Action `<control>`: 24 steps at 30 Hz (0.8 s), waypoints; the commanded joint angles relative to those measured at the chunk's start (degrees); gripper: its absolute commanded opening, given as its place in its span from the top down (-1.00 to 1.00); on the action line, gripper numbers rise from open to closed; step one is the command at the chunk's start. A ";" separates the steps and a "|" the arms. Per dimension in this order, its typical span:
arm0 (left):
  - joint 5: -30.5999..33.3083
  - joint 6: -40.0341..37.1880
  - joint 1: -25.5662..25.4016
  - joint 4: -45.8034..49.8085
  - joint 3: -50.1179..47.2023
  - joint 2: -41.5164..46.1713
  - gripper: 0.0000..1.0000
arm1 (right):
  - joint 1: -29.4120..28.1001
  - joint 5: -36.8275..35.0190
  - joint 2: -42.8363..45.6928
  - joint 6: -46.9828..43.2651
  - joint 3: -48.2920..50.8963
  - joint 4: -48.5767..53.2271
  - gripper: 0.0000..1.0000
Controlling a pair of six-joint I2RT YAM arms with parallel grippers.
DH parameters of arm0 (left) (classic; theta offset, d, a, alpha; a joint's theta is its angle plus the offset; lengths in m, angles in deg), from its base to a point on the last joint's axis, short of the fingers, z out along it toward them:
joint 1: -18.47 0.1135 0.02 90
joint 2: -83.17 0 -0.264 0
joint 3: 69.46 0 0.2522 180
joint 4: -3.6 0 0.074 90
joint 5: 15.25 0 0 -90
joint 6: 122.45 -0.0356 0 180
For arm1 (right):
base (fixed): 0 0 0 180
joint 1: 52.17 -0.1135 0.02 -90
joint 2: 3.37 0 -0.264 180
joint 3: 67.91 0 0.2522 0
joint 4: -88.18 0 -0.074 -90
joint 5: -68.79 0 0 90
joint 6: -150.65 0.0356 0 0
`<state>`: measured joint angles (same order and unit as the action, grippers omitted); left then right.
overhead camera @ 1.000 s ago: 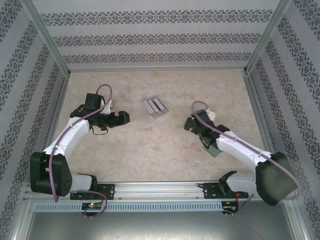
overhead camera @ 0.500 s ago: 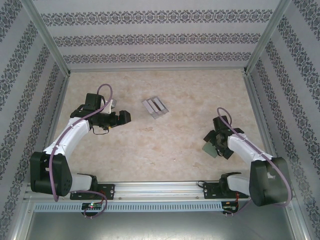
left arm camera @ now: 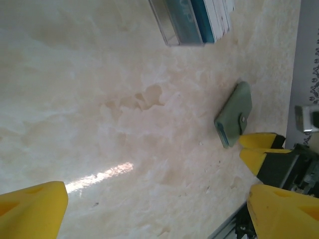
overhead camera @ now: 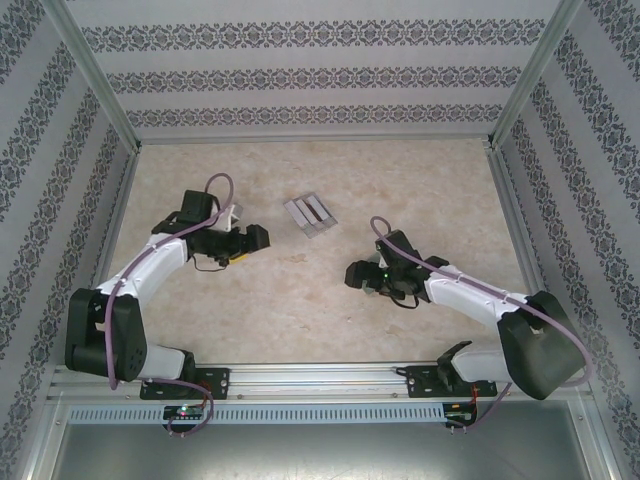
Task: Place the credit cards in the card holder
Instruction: Move the card holder to the center of the table.
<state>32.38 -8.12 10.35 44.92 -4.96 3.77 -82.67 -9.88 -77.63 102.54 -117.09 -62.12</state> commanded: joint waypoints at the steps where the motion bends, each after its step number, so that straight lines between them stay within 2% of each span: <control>1: 0.08 3.26 -3.82 -2.61 -1.55 0.96 -0.87 | 1.93 -5.86 3.33 -2.64 -2.11 4.98 -0.90; 3: -0.24 3.84 -6.22 -2.95 -1.15 0.11 -0.85 | 6.36 -8.80 5.48 -0.16 -0.25 6.61 -0.91; 6: 1.94 3.74 -10.95 -3.35 0.12 -1.78 -0.83 | 15.70 -4.14 6.03 4.47 2.23 5.55 -0.90; 8: 3.77 3.28 -14.41 -5.28 0.92 -3.71 -0.83 | 17.74 -3.07 4.54 5.64 2.66 3.62 -0.88; 12: 4.99 3.17 -19.97 -7.86 5.17 -10.52 -0.78 | 17.80 1.56 -2.26 7.37 -0.43 0.40 -0.87; 16: 5.19 4.87 -21.35 -12.64 5.72 -14.65 -0.78 | 17.52 7.21 -8.39 9.85 -1.38 -9.24 -0.82; 20: 4.72 5.32 -21.33 -14.47 5.88 -16.68 -0.78 | 15.44 10.99 -13.85 7.54 -5.65 -11.33 -0.65; 24: 4.82 7.00 -21.46 -18.12 3.78 -17.81 -0.77 | 9.98 11.32 -17.31 5.00 -9.99 -10.70 -0.44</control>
<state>36.64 -2.96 -10.81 31.47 -0.39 -13.47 -66.71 -10.87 -89.60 109.20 -124.45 -55.28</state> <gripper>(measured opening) 0.888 0.745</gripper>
